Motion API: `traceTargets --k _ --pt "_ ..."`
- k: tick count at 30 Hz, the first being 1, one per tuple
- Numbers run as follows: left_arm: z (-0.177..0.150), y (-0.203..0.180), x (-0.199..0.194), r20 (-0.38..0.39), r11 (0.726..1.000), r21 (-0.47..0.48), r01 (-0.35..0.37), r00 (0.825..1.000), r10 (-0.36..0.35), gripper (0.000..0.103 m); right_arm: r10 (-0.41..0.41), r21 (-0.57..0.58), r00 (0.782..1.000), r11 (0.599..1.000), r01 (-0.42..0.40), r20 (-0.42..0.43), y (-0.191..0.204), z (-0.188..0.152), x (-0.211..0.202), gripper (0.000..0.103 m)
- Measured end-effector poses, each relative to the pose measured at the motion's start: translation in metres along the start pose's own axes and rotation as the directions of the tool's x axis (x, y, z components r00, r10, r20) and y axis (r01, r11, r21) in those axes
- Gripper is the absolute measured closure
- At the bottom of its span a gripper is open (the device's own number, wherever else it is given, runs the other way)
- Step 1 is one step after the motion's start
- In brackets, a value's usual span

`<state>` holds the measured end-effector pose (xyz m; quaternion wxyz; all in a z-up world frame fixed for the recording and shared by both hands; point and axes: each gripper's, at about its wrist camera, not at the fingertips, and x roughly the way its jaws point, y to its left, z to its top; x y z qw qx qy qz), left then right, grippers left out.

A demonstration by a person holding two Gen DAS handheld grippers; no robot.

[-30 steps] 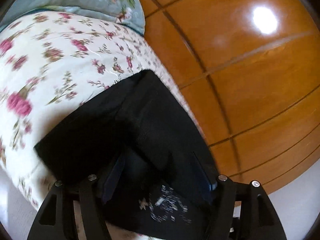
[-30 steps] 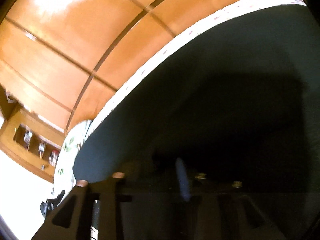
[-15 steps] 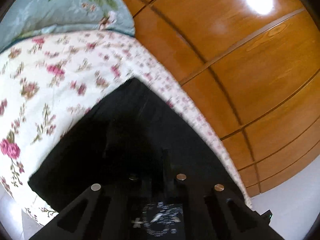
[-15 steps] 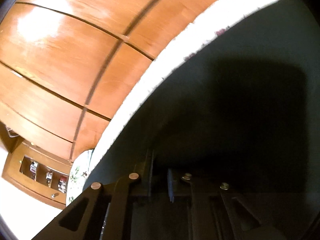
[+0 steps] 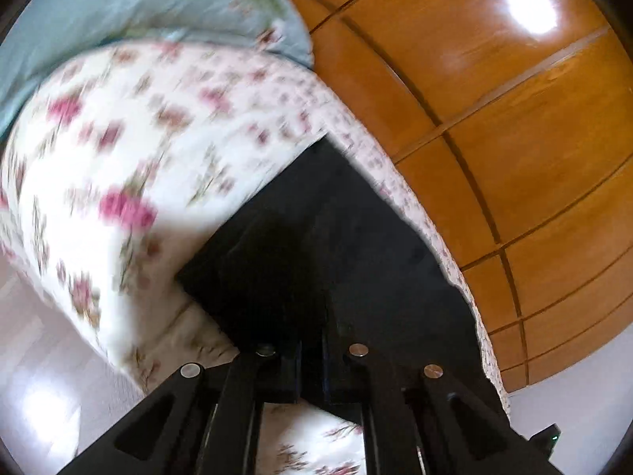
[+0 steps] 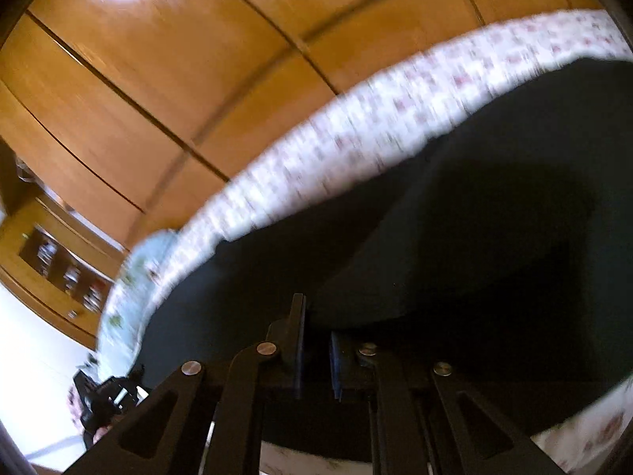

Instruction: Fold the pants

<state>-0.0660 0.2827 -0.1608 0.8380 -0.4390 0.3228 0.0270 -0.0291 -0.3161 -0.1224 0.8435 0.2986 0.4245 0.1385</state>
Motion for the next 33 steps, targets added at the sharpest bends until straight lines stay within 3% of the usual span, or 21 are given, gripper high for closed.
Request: traceTargets --k 4,7,9,15,17,19,24,29,33 --pt "0.001 -0.001 -0.001 0.022 1.000 -0.007 0.021 1.000 -0.021 0.095 -0.005 0.030 1.000 1.000 0.006 -0.019 -0.019 -0.004 0.010 0.092" --pt "0.001 -0.006 -0.001 0.025 0.999 0.030 0.011 1.000 -0.012 0.087 -0.016 0.007 1.000 1.000 0.017 -0.023 -0.017 0.000 0.011 0.092" --pt "0.002 -0.006 -0.001 0.028 0.999 0.003 0.034 0.999 -0.034 0.082 -0.019 0.011 1.000 1.000 0.019 -0.025 -0.020 -0.004 0.008 0.090" --pt "0.005 -0.002 0.001 0.021 0.998 -0.048 0.052 0.998 -0.051 0.082 0.003 0.067 1.000 0.998 -0.002 -0.024 -0.025 0.002 0.012 0.079" --pt "0.004 -0.003 0.000 0.020 0.999 -0.032 0.022 1.000 -0.021 0.095 -0.008 0.067 1.000 0.998 0.009 -0.010 -0.023 0.007 0.015 0.079" --pt "0.006 -0.006 -0.002 0.016 1.000 -0.014 0.002 1.000 -0.002 0.096 -0.027 0.059 1.000 0.998 0.027 -0.001 -0.021 0.011 0.015 0.092" --pt "0.012 -0.022 -0.029 0.096 0.998 0.055 0.019 0.995 -0.025 0.097 0.012 -0.034 0.998 0.999 -0.010 0.056 0.003 0.011 -0.016 0.092" --pt "0.000 -0.007 -0.008 0.035 0.996 0.052 -0.075 0.997 0.073 0.095 -0.058 -0.055 0.998 0.997 0.057 -0.009 -0.011 -0.010 0.003 0.092" --pt "-0.007 -0.013 -0.019 0.075 0.992 0.089 -0.091 0.994 0.084 0.086 -0.011 -0.002 1.000 1.000 0.011 -0.001 -0.019 -0.011 0.006 0.086"
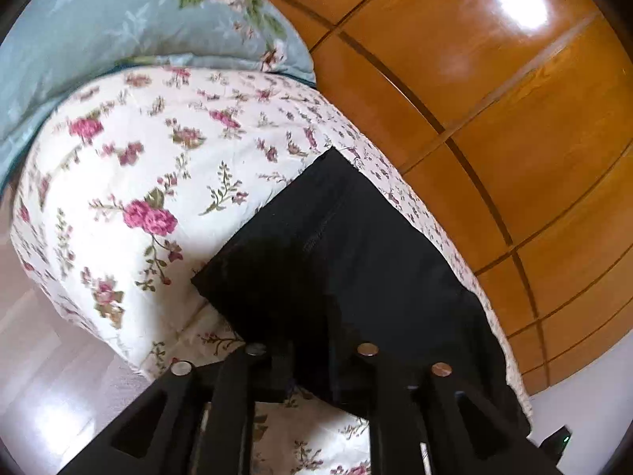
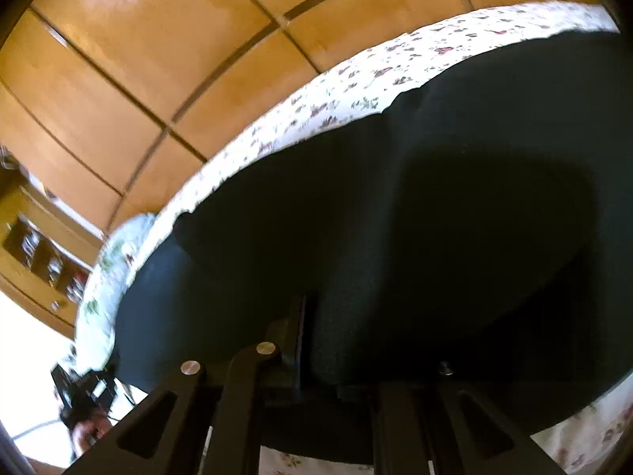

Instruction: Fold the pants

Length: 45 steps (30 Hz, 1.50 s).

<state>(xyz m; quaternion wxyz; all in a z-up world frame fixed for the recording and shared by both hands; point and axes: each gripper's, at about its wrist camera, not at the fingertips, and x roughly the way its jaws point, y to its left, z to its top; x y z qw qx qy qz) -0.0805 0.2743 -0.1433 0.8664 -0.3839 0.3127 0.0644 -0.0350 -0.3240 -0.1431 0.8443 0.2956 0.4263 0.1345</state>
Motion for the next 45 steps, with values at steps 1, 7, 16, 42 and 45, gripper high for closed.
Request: traceTargets --k 1,7,16,42,45 --pt "0.000 -0.001 -0.005 0.012 1.000 0.009 -0.014 1.000 0.014 0.084 0.016 0.001 1.000 1.000 -0.016 -0.005 0.001 0.001 0.000 0.079" --pt "0.005 -0.017 -0.047 0.198 0.996 0.015 -0.089 0.977 0.084 0.084 -0.007 0.019 0.996 1.000 0.006 0.094 -0.017 0.017 -0.028 0.065" --pt "-0.009 -0.110 -0.015 0.092 0.960 0.278 0.039 0.993 -0.067 0.081 -0.167 0.194 0.949 0.974 0.117 0.267 -0.113 0.065 -0.084 0.063" --pt "-0.083 -0.161 0.049 -0.221 0.872 0.463 0.157 0.973 -0.058 0.078 -0.364 0.452 0.879 0.869 0.202 0.309 -0.198 0.046 -0.158 0.094" --pt "-0.085 -0.164 0.051 -0.223 0.866 0.476 0.156 0.973 -0.053 0.078 -0.367 0.453 0.872 0.869 0.198 0.324 -0.197 0.045 -0.158 0.095"
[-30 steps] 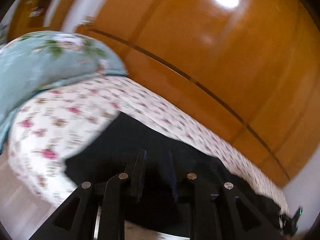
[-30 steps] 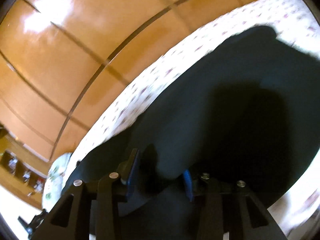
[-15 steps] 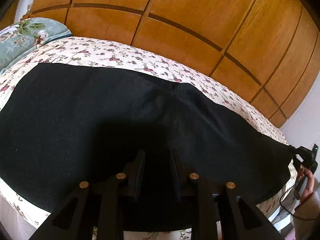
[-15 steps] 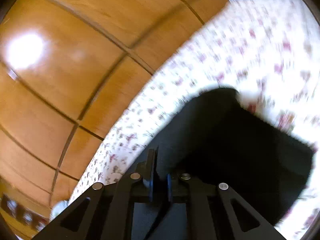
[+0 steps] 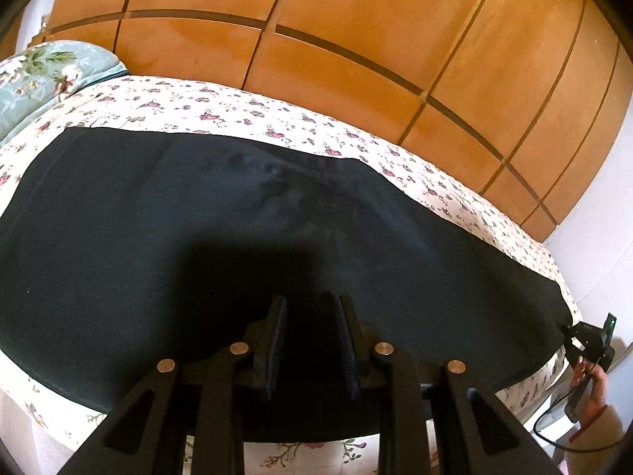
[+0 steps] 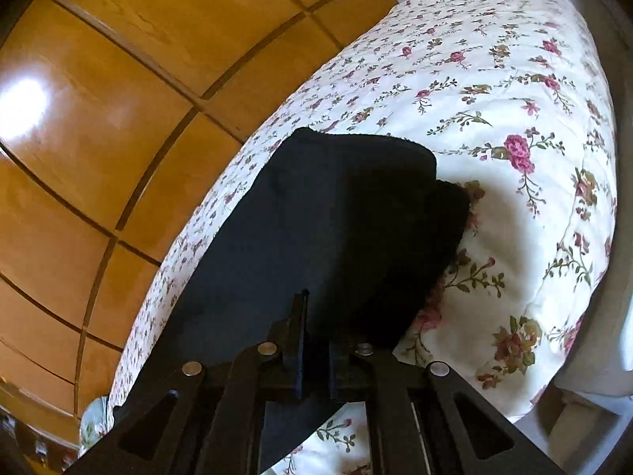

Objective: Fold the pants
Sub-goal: 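Lay the folded trousers flat and smooth them with both tools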

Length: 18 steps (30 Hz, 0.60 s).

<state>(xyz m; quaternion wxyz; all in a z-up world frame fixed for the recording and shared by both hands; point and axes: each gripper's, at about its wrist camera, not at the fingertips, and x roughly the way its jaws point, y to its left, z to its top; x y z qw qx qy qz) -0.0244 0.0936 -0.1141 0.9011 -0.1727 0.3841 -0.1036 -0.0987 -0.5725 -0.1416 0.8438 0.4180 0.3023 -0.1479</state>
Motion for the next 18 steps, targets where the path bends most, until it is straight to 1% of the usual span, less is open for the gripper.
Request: traceTargets --k 1,3,4,5,7,10,11,12,13,16,18 --pt "0.001 -0.001 0.001 -0.001 1.000 0.001 0.004 1.000 -0.004 0.078 0.006 -0.004 1.000 1.000 -0.006 0.002 0.002 0.001 0.000 0.091" --pt "0.002 -0.004 0.001 0.003 1.000 0.009 0.006 1.000 -0.006 0.078 0.021 -0.002 1.000 1.000 -0.021 0.001 0.004 0.003 -0.003 0.089" --pt "0.003 -0.005 0.002 0.003 1.000 0.012 0.012 1.000 -0.012 0.078 0.044 0.006 0.999 0.999 -0.044 0.002 0.005 0.005 -0.005 0.083" --pt "0.004 -0.008 0.003 0.001 1.000 0.021 0.023 1.000 -0.023 0.078 0.067 0.018 0.998 0.998 -0.067 0.012 0.005 0.008 -0.008 0.079" --pt "0.004 -0.013 0.005 0.006 0.999 0.039 0.032 0.999 -0.033 0.078 0.060 0.036 0.998 0.998 -0.061 0.030 0.003 0.014 -0.011 0.073" --pt "0.003 -0.023 0.014 -0.026 0.995 0.071 0.067 0.998 -0.065 0.078 0.048 0.056 0.998 0.997 -0.051 0.042 0.000 0.023 -0.009 0.073" --pt "0.002 -0.026 0.019 -0.049 0.994 0.080 0.078 0.996 -0.074 0.078 0.035 0.061 0.999 0.997 -0.037 0.040 -0.001 0.027 -0.008 0.073" --pt "0.000 -0.027 0.022 -0.065 0.993 0.088 0.079 0.995 -0.073 0.078 0.033 0.060 0.999 0.998 -0.036 0.041 0.000 0.030 -0.007 0.086" --pt "-0.001 -0.029 0.023 -0.065 0.993 0.094 0.074 0.996 -0.068 0.078 0.028 0.045 0.998 0.999 -0.030 0.052 0.002 0.031 -0.011 0.096" --pt "-0.003 -0.028 0.021 -0.065 0.993 0.086 0.086 0.995 -0.080 0.078 0.008 -0.051 0.994 0.999 -0.002 0.111 0.020 0.029 -0.032 0.096" --pt "-0.004 -0.025 0.020 -0.065 0.993 0.074 0.097 0.994 -0.092 0.078 -0.034 -0.082 0.994 0.996 0.043 0.108 0.020 0.026 -0.031 0.096"
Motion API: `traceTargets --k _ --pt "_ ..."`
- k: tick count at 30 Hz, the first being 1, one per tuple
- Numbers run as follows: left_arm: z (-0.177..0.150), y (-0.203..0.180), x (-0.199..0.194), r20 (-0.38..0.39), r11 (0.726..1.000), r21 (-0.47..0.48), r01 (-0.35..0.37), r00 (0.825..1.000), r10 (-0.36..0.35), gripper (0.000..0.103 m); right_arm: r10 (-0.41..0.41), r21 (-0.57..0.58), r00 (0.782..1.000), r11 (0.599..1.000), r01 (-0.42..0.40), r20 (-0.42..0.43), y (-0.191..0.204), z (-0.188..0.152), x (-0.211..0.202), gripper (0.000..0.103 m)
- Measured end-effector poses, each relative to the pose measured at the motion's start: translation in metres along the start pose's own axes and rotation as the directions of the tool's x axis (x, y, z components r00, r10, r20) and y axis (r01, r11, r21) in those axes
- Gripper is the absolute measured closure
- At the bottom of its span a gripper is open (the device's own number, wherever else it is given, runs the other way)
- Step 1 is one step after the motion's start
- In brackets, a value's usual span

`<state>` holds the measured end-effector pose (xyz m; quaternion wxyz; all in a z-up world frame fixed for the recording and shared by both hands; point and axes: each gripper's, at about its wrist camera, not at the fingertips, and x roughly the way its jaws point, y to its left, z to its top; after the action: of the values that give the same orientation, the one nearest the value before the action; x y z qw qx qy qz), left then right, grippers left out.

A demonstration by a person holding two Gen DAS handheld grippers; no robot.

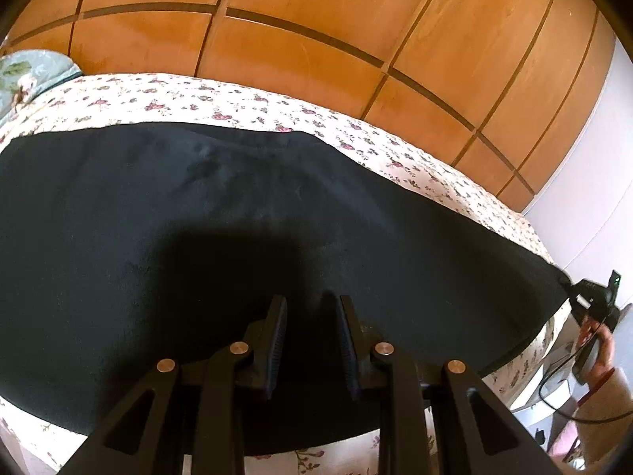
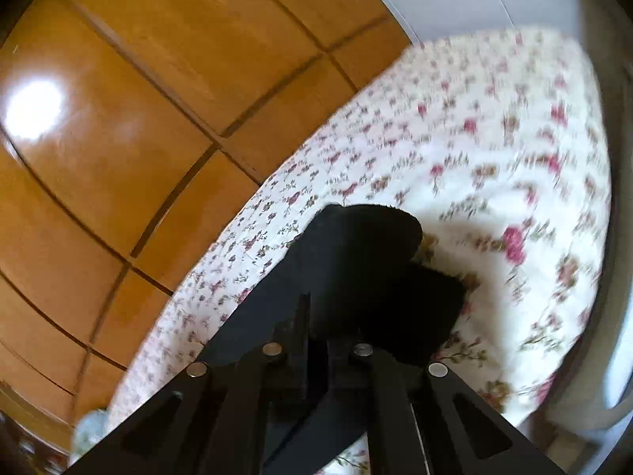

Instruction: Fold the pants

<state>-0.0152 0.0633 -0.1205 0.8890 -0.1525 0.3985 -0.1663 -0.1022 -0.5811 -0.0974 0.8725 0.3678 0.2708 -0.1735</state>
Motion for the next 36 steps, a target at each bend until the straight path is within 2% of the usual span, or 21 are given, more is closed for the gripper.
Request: traceTargets --k 4,5,6,7,9,12,14,15,18,20,22,26,27,29,31,33,35,36 --pt "0.002 -0.001 0.001 -0.007 1.000 0.008 -0.003 1.000 0.003 0.078 -0.087 0.023 0.992 0.996 0.089 -0.093 -0.017 -0.013 0.024 0.094" --pt "0.003 -0.002 0.000 -0.011 1.000 0.015 -0.006 1.000 0.006 0.078 -0.075 0.043 0.994 0.996 0.079 -0.081 -0.020 -0.015 0.021 0.094" --pt "0.003 -0.003 -0.001 -0.013 1.000 0.017 -0.007 1.000 0.007 0.078 -0.075 0.055 0.995 0.995 0.079 -0.071 -0.021 -0.015 0.017 0.088" --pt "0.004 -0.003 -0.001 -0.014 1.000 0.016 -0.007 1.000 0.007 0.078 -0.090 0.066 0.995 0.993 0.093 -0.050 -0.020 -0.014 0.010 0.084" --pt "0.008 -0.005 -0.005 -0.002 1.000 0.010 0.003 1.000 -0.003 0.078 -0.137 0.068 0.991 0.988 0.136 0.005 -0.017 -0.011 -0.006 0.083" --pt "0.017 -0.014 -0.007 0.024 1.000 0.016 0.025 0.999 -0.026 0.078 -0.178 -0.020 0.977 0.983 0.181 0.119 0.004 -0.003 -0.033 0.080" --pt "0.025 -0.025 -0.005 0.026 0.998 0.041 0.051 0.998 -0.052 0.077 -0.150 -0.105 0.974 0.980 0.169 0.170 0.026 0.001 -0.044 0.080" --pt "0.029 -0.033 -0.002 0.021 0.996 0.064 0.064 0.998 -0.065 0.077 -0.134 -0.137 0.976 0.978 0.158 0.169 0.034 0.000 -0.045 0.080" --pt "0.040 -0.056 0.017 -0.003 0.989 0.122 0.080 0.997 -0.080 0.077 -0.070 -0.251 0.995 0.964 0.085 0.068 0.065 -0.007 -0.022 0.080" --pt "0.043 -0.068 0.033 -0.028 0.984 0.150 0.099 0.995 -0.096 0.077 -0.079 -0.334 0.997 0.940 0.065 -0.026 0.086 -0.021 0.006 0.080" --pt "0.044 -0.077 0.050 -0.067 0.980 0.175 0.093 0.994 -0.083 0.077 -0.099 -0.389 0.992 0.919 0.060 -0.081 0.097 -0.034 0.031 0.080" --pt "0.026 -0.075 0.070 -0.125 0.978 0.200 0.051 0.992 -0.026 0.077 -0.183 -0.428 0.976 0.896 0.117 -0.115 0.090 -0.047 0.064 0.079" --pt "0.021 -0.072 0.065 -0.103 0.979 0.197 0.061 0.994 -0.041 0.077 -0.182 -0.416 0.977 0.902 0.119 -0.115 0.085 -0.046 0.067 0.079" --pt "0.016 -0.068 0.058 -0.108 0.982 0.170 0.077 0.992 -0.059 0.077 -0.181 -0.406 0.978 0.906 0.124 -0.105 0.081 -0.043 0.069 0.080" --pt "0.017 -0.061 0.045 -0.096 0.987 0.127 0.096 0.992 -0.084 0.077 -0.207 -0.398 0.973 0.905 0.150 -0.104 0.089 -0.039 0.063 0.079" --pt "0.022 -0.052 0.034 -0.057 0.992 0.100 0.077 0.996 -0.071 0.077 -0.131 -0.391 0.988 0.916 0.088 -0.085 0.109 -0.039 0.048 0.076" --pt "0.035 -0.042 0.030 -0.020 0.995 0.096 0.033 0.999 -0.031 0.077 -0.022 -0.392 0.994 0.920 -0.022 -0.108 0.133 -0.045 0.042 0.069" --pt "0.041 -0.038 0.032 -0.013 0.996 0.091 0.016 1.000 -0.014 0.077 0.052 -0.399 0.988 0.911 -0.108 -0.147 0.151 -0.050 0.043 0.059"
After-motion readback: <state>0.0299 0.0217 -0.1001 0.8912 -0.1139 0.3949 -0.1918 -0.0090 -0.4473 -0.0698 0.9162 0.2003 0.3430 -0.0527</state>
